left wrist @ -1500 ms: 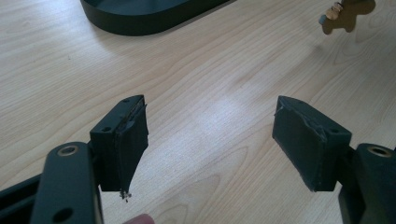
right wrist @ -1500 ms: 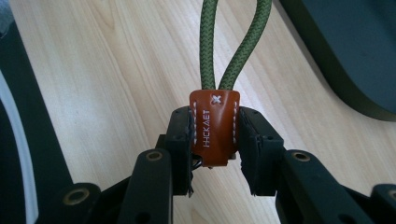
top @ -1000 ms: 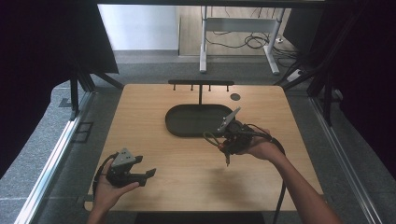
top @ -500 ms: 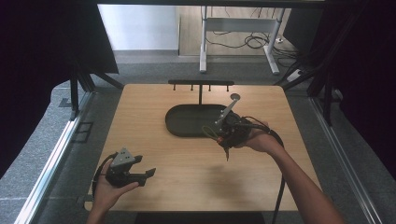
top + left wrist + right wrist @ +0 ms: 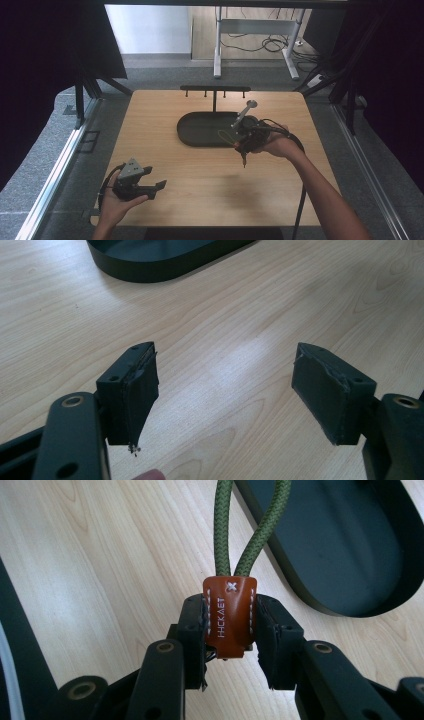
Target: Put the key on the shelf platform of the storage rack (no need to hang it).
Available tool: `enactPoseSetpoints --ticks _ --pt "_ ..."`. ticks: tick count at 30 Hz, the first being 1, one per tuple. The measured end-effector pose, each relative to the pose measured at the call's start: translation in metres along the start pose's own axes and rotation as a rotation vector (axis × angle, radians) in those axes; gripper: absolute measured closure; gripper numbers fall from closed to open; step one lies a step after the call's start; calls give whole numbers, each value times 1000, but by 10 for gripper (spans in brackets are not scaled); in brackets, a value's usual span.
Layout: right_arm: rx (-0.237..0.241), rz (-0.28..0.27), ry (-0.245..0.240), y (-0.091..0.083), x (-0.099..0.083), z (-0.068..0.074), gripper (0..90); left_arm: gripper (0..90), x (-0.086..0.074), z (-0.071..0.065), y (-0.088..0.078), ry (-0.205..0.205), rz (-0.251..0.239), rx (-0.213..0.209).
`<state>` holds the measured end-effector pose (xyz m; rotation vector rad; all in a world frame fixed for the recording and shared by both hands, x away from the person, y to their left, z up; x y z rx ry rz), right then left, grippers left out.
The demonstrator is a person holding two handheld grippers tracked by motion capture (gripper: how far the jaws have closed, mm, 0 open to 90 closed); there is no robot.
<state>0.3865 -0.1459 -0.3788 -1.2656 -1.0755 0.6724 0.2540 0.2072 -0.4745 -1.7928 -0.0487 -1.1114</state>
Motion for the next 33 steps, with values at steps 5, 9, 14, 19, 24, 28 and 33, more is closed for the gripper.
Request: enactPoseSetpoints --ticks 5,9,14,19,24,28,33 --pt "-12 6 8 0 4 -4 671 269 0 0 -1 0 -1 0" --pt "-13 6 4 0 6 -6 671 269 0 0 -2 -1 -2 1" --pt "-13 11 3 1 11 -10 671 270 0 1 -1 -1 -1 1" --pt "-20 16 -1 1 14 -13 671 269 0 0 -1 0 -1 0" --pt "-21 19 3 1 17 -16 670 269 0 0 -2 0 -3 -1" --pt "-27 22 4 0 19 -19 671 269 0 0 -1 0 -3 -2" --pt "-31 23 7 0 21 -22 670 269 0 0 -1 2 -1 -3"
Point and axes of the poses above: each handheld gripper's, and its own axes: y roughly forward along the jaws, x roughly out of its top, z roughly to its left, the point moved 1 cm from there along y, roughly forward along the jaws, and after that the axes turned 7 degrees about z, right-handed, at the moved point
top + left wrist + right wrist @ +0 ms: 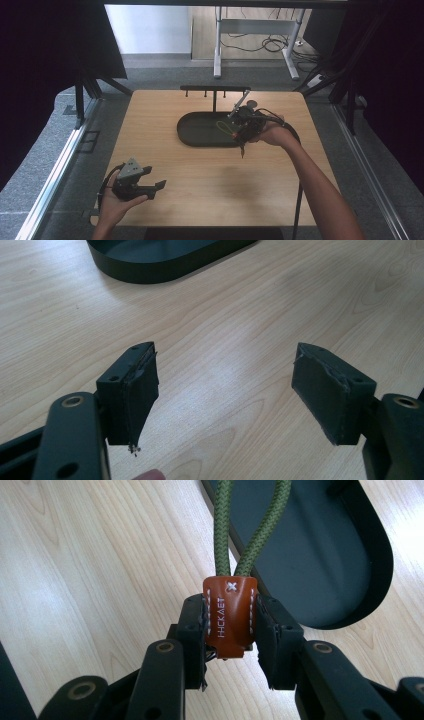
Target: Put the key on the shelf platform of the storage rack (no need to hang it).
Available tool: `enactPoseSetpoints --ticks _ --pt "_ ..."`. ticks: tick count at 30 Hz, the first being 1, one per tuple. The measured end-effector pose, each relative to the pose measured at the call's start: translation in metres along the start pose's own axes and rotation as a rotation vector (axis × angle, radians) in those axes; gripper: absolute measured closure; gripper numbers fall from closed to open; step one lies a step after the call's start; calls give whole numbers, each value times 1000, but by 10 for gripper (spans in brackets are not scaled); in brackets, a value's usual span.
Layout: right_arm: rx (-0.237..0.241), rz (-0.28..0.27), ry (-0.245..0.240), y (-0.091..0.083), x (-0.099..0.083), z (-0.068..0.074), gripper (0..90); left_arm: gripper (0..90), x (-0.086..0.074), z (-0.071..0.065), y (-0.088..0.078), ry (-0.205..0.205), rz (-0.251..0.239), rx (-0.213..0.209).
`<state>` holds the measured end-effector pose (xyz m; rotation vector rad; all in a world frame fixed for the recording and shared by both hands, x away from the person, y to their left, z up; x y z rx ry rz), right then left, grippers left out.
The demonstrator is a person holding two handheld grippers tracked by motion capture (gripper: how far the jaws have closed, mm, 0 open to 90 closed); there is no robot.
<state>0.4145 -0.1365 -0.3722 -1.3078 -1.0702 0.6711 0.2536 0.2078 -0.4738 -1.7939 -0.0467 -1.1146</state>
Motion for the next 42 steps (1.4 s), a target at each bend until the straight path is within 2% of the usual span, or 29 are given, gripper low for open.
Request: enactPoseSetpoints --ticks 11,22,32,42 --pt "-9 17 2 5 5 -10 670 269 0 0 0 -1 -3 -2" --pt "-6 25 -18 15 20 -25 670 270 -1 2 -2 -3 -8 -4" --pt "-3 30 -11 21 32 -34 670 270 -1 3 -3 -9 -13 -7" --pt "0 29 -38 26 43 -43 670 270 -1 4 -4 -14 -16 -8"
Point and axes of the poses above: each handheld gripper's, and its own axes: y roughly forward along the jaws, x roughly out of its top, z roughly to its left, the point moved 1 cm from there along y, roughly forward along the jaws, and after that the axes turned 7 degrees about z, right-handed, at the moved point
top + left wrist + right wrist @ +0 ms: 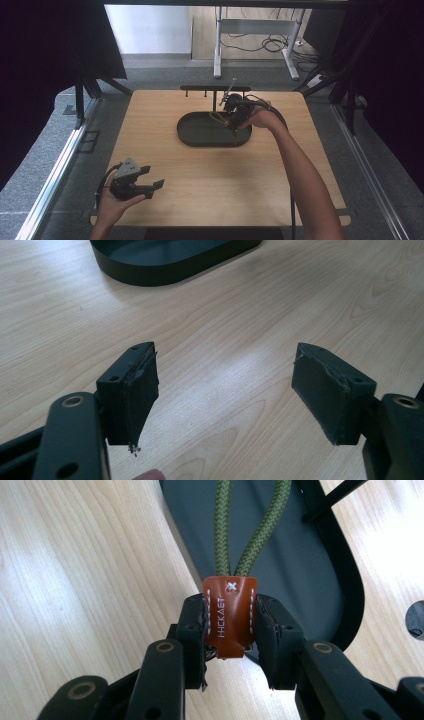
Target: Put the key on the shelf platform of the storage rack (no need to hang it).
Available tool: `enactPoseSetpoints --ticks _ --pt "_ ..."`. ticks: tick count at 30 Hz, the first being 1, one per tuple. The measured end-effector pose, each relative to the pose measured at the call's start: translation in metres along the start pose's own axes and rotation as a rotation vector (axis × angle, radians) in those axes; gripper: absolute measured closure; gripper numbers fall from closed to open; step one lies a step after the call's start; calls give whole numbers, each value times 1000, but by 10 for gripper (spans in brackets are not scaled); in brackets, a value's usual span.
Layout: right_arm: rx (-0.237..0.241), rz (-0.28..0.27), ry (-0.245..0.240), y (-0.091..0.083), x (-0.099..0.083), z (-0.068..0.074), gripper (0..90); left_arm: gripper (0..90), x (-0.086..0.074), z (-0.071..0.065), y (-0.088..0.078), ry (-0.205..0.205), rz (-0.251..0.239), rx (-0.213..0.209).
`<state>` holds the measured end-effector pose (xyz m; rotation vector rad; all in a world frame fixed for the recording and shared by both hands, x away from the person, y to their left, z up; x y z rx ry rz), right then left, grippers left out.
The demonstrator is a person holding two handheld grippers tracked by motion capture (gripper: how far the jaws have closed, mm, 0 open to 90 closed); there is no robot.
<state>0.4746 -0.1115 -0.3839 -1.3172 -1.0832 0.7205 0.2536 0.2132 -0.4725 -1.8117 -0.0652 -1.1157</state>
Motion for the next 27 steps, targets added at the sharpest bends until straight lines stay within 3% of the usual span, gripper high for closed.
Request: enactPoseSetpoints --ticks 11,27 --pt "-13 -16 6 0 8 -8 670 269 0 0 -1 3 -2 -1" --pt "-13 -8 28 28 13 -22 670 269 0 1 -1 4 -5 -5"
Point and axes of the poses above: each handheld gripper's, and its own axes: y roughly forward along the jaws, x roughly out of its top, z roughly to its left, the point moved 1 cm from there along y, roughly forward along the jaws, and after that the axes turned 7 degrees about z, right-handed, at the moved point
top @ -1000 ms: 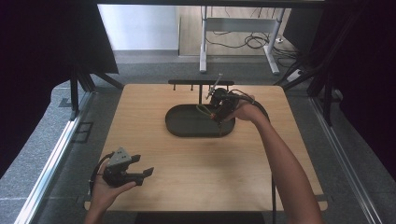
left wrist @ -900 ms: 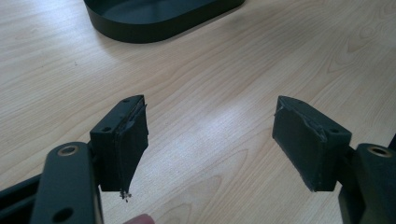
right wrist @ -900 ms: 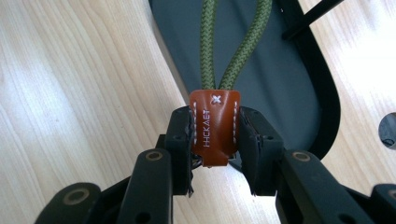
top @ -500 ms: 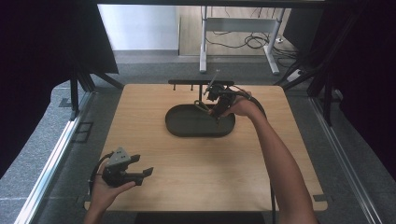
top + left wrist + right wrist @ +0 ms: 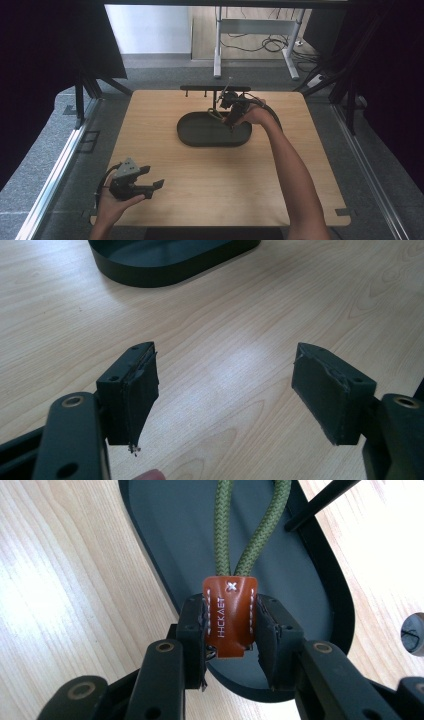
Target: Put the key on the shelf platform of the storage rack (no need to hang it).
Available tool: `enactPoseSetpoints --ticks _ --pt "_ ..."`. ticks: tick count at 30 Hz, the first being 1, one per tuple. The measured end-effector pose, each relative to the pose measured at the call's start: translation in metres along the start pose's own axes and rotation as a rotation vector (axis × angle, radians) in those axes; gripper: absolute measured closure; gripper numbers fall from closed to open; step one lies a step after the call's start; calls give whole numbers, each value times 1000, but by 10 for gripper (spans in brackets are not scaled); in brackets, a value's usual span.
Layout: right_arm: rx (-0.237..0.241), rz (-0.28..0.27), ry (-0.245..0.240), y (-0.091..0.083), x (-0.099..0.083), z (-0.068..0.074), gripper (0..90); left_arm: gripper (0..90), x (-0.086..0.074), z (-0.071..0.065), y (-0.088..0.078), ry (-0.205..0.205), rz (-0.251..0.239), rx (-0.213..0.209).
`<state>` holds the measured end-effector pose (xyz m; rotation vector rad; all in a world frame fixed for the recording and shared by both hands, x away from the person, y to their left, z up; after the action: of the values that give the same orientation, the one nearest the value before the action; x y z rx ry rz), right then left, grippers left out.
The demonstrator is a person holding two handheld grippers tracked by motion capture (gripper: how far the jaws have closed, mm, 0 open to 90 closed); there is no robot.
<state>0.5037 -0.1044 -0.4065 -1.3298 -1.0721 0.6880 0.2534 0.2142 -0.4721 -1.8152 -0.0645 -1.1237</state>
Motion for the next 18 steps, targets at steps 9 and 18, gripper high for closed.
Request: enactPoseSetpoints --ticks 9,18 --pt "-13 -3 9 14 -4 -2 669 269 0 -1 0 5 0 -1" --pt "-19 -14 10 30 -4 -2 669 270 1 -1 1 4 1 -1"
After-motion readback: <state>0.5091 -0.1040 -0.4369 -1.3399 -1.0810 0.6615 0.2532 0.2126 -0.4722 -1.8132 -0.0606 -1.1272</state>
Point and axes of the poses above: each handheld gripper's, and its own axes: y roughly forward along the jaws, x roughly out of its top, z roughly to its left, the point moved 1 cm from there along y, roughly forward along the jaws, and after that the axes turned 7 degrees about z, right-handed, at the moved point
